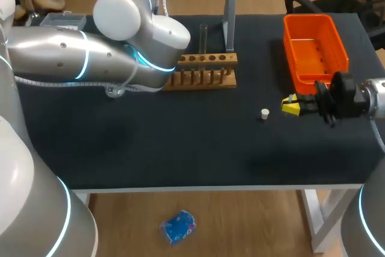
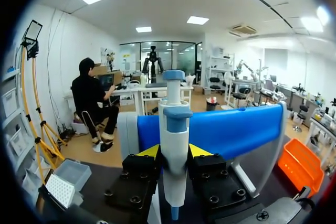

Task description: Invert the test tube, pick up the pipette, mount the tip to pipette, aspirate from beaker and dispense into the tube, eject the tip, return the pipette, and cap with the stopper.

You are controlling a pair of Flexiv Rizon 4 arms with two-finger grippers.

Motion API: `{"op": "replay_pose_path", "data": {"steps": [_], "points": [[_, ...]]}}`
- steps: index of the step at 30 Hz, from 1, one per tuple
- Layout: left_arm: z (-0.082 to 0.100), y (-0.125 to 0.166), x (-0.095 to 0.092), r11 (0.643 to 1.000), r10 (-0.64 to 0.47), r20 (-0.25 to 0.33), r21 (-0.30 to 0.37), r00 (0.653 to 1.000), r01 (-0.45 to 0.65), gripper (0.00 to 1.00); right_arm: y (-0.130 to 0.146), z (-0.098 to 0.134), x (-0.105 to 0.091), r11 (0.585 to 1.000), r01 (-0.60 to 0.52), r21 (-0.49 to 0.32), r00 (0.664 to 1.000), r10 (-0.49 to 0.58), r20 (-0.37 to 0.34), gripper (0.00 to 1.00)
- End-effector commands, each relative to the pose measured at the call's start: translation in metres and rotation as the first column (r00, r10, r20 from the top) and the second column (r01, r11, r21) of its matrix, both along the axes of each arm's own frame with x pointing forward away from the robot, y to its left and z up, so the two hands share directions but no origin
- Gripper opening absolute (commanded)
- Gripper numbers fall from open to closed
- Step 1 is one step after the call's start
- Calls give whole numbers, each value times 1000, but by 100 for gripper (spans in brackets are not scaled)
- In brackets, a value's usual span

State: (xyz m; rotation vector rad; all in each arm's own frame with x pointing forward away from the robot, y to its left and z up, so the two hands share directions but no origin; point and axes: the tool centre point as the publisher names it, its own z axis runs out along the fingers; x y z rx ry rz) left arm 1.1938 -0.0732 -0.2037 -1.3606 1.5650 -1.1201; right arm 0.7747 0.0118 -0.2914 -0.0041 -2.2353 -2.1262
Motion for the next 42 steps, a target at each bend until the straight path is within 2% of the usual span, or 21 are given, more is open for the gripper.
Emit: {"op": "replay_pose_path", "data": {"steps": [1,10,18,20,22,26,28,33,35,36,37,38,39,40,41,42], "points": [[11,1,2,1000,-4,10,5,1000,3,0,0,0,-1,1000,0,-1,1000,0,1,0],[50,0,5,999,-7,67,33,998,5,0,0,0,-1,1000,0,-1,1000,0,1,0],[66,-2,-2,999,-7,91,50,996,2,0,0,0,-1,1000,0,-1,1000,0,1,0],[71,-2,-7,999,-16,90,35,996,13,0,0,0,-1,1000,0,-1,1000,0,1,0],[76,-3,-16,998,-28,108,55,994,23,0,0,0,-1,1000,0,-1,1000,0,1,0],[90,-9,-43,988,-151,113,58,982,145,0,0,0,-1,1000,0,-1,1000,0,1,0],[97,-12,-60,969,-245,122,56,962,240,0,0,0,-1,1000,0,-1,1000,0,1,0],[114,-21,-110,880,-475,120,42,872,474,0,0,0,-1,1000,0,-1,1000,0,1,0],[121,-24,-130,815,-575,131,5,808,579,0,0,0,-1,1000,0,-1,1000,0,1,0],[123,-27,-143,761,-638,147,-29,755,649,0,0,0,-1,1000,0,-1,1000,0,1,0],[125,-29,-149,725,-672,161,-54,723,686,0,0,0,-1,1000,0,-1,1000,0,1,0],[127,-34,-163,665,-725,170,-78,668,742,0,0,0,-1,1000,0,-1,1000,0,1,0],[128,-38,-172,621,-762,174,-72,623,780,0,0,0,-1,1000,0,-1,1000,0,1,0],[130,-42,-183,551,-806,194,-102,560,828,0,0,0,-1,1000,0,-1,1000,0,1,0],[131,-45,-188,497,-833,210,-121,512,859,0,0,0,-1,1000,0,-1,1000,0,1,0],[133,-49,-197,458,-855,219,-105,470,883,0,0,0,-1,1000,0,-1,1000,0,1,0]]}}
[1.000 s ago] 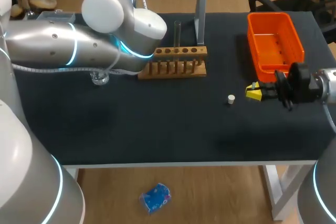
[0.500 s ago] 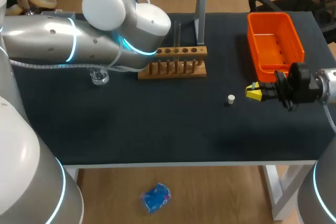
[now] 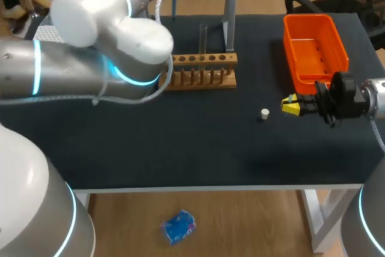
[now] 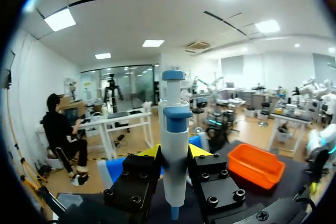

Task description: Invert the test tube, pick up the pipette, mount the tip to pipette, aspirate from beaker and dispense into the tube, eject the tip, return the pipette, and cap with the stopper.

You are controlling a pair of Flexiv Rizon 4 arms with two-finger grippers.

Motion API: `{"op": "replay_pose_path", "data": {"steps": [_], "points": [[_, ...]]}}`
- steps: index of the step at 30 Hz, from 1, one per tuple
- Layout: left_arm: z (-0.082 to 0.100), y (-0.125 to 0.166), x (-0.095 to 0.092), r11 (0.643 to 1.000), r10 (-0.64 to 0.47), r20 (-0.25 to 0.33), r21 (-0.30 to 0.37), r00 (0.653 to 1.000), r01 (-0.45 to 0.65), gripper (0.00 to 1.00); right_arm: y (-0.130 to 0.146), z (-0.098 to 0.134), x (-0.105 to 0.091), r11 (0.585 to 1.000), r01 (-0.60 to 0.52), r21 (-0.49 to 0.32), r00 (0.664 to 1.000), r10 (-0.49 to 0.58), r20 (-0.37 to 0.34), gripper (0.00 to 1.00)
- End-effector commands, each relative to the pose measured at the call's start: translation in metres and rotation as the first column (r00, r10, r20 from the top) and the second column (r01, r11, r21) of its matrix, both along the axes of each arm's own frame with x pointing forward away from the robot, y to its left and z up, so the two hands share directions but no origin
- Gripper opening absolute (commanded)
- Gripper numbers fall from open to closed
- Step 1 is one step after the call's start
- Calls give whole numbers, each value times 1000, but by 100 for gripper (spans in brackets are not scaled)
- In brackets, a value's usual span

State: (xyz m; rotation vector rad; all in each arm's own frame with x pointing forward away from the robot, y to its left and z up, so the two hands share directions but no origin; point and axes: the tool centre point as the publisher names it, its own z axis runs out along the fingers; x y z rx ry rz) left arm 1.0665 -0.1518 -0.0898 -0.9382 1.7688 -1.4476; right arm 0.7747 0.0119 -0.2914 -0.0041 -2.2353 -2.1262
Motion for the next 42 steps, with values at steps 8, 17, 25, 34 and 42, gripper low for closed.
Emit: {"op": "replay_pose_path", "data": {"steps": [8,17,25,34,42], "points": [[24,-5,-135,549,-827,35,-171,562,818,0,0,0,-1,1000,0,-1,1000,0,0,0],[23,-20,-174,289,-944,107,-185,312,939,0,0,0,-1,1000,0,-1,1000,0,0,0],[31,-26,-185,210,-966,119,-155,229,965,0,0,0,-1,1000,0,-1,1000,0,0,0],[37,-23,-174,347,-929,94,-121,359,930,0,0,0,-1,1000,0,-1,1000,0,0,0],[37,-23,-174,347,-929,94,-121,359,930,0,0,0,-1,1000,0,-1,1000,0,0,0]]}}
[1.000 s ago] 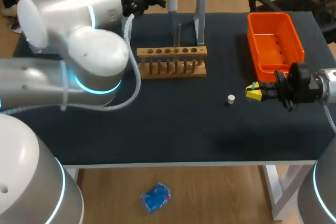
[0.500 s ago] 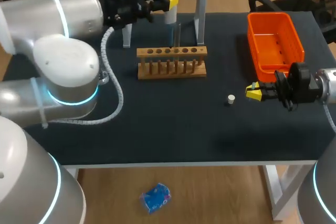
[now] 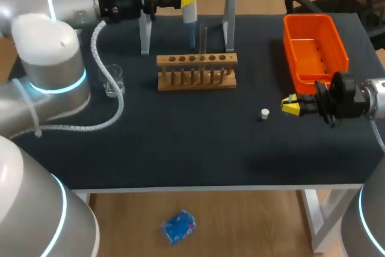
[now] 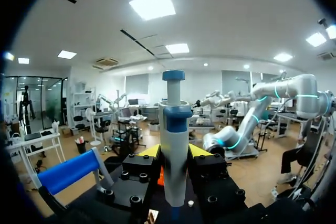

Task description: Invert the test tube, pick up the pipette, mount the tip to pipette, aspirate from beaker and dispense into the tube, eject the tip, return the pipette, and cap with the stopper.

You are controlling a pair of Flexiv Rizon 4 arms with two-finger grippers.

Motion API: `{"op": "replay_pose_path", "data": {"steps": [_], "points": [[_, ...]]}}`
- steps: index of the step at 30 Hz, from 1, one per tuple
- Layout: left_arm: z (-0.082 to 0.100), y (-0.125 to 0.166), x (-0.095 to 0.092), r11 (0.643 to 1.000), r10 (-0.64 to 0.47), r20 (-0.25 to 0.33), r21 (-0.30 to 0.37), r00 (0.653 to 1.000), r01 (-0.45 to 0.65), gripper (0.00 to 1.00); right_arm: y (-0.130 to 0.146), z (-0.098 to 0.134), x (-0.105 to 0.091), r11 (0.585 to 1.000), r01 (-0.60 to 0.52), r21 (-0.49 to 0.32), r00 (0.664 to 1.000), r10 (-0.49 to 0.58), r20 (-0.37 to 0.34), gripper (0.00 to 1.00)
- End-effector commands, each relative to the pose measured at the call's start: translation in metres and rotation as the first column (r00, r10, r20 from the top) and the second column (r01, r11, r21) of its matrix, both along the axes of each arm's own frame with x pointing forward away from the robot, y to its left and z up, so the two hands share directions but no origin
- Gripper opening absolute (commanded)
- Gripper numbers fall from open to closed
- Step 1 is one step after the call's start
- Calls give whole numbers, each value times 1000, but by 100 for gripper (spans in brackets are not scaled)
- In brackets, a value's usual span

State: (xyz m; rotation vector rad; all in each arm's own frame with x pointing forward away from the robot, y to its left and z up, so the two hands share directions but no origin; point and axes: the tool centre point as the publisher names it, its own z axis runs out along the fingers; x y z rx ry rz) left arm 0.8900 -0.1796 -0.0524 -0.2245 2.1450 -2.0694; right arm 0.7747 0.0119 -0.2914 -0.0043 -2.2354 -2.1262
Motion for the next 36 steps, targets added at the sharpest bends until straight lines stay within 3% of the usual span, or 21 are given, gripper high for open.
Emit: {"op": "replay_pose_path", "data": {"steps": [1,9,12,20,28,36], "points": [[-1,5,3,920,-392,-10,-9,920,392,0,0,0,-1,1000,0,-1,1000,0,1,0],[-18,-24,-5,949,-301,-8,91,954,300,0,0,0,-1,1000,0,-1,1000,0,1,0],[-26,-30,-8,960,-276,-10,48,961,276,0,0,0,-1,1000,0,-1,1000,0,1,0],[-39,-44,-18,973,-230,2,17,973,230,0,0,0,-1,1000,0,-1,1000,0,1,0],[-43,-58,-25,978,-203,-13,49,979,203,0,0,0,-1,1000,0,-1,1000,0,1,0],[-42,-63,-35,978,-206,-10,23,979,206,0,0,0,-1,1000,0,-1,1000,0,1,0]]}}
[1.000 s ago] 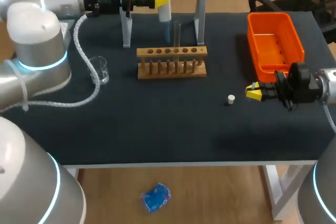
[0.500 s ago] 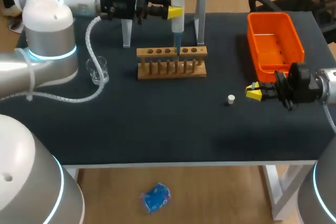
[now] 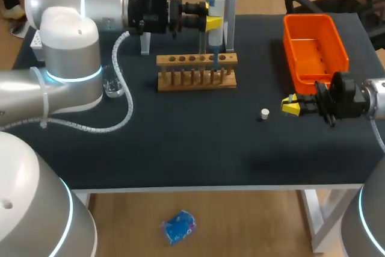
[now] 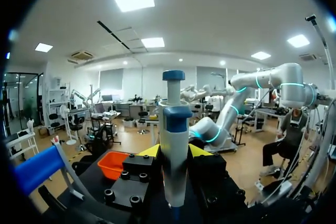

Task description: Invert the test tube, pick up the pipette, mount the tip to pipette, aspirate from beaker and dispense into the tube, eject the tip, return the pipette, and cap with the stopper.

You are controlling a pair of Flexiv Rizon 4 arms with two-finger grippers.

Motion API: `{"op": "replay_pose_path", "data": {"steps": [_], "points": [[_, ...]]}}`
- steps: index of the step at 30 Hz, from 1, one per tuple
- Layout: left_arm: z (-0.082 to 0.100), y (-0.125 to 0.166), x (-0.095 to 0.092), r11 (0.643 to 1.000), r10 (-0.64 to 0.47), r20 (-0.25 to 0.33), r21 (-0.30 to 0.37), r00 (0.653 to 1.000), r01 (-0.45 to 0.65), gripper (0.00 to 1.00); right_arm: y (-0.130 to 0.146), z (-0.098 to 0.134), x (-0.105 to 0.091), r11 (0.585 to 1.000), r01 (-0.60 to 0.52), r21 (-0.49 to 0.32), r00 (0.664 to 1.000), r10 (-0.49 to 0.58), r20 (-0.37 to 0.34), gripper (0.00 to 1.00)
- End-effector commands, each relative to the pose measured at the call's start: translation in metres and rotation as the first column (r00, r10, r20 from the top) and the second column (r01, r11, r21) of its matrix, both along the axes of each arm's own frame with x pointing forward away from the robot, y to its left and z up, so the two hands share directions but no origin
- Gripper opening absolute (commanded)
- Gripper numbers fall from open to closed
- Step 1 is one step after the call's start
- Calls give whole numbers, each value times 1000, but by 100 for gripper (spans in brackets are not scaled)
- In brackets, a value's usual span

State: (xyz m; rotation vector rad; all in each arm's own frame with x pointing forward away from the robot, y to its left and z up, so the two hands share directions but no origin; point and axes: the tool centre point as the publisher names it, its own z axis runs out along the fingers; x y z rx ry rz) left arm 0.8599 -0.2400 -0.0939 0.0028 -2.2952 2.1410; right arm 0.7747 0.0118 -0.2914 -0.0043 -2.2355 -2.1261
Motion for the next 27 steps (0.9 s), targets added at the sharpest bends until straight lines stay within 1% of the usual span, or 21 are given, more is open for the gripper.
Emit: {"op": "replay_pose_path", "data": {"steps": [1,6,12,19,25,27], "points": [[0,-3,-6,1000,1,8,-19,1000,0,0,0,0,-1,1000,0,-1,1000,0,1,0],[6,-7,-8,1000,-6,13,-9,1000,6,0,0,0,-1,1000,0,-1,1000,0,1,0],[11,-8,-9,1000,-14,5,2,1000,14,0,0,0,-1,1000,0,-1,1000,0,1,0],[11,-10,-11,1000,-14,-19,0,1000,14,0,0,0,-1,1000,0,-1,1000,0,1,0],[11,-10,-12,1000,-13,-19,0,1000,13,0,0,0,-1,1000,0,-1,1000,0,1,0],[11,-10,-12,1000,-13,-19,0,1000,13,0,5,-6,4,1000,15,1,1000,-15,-6,0]]}}
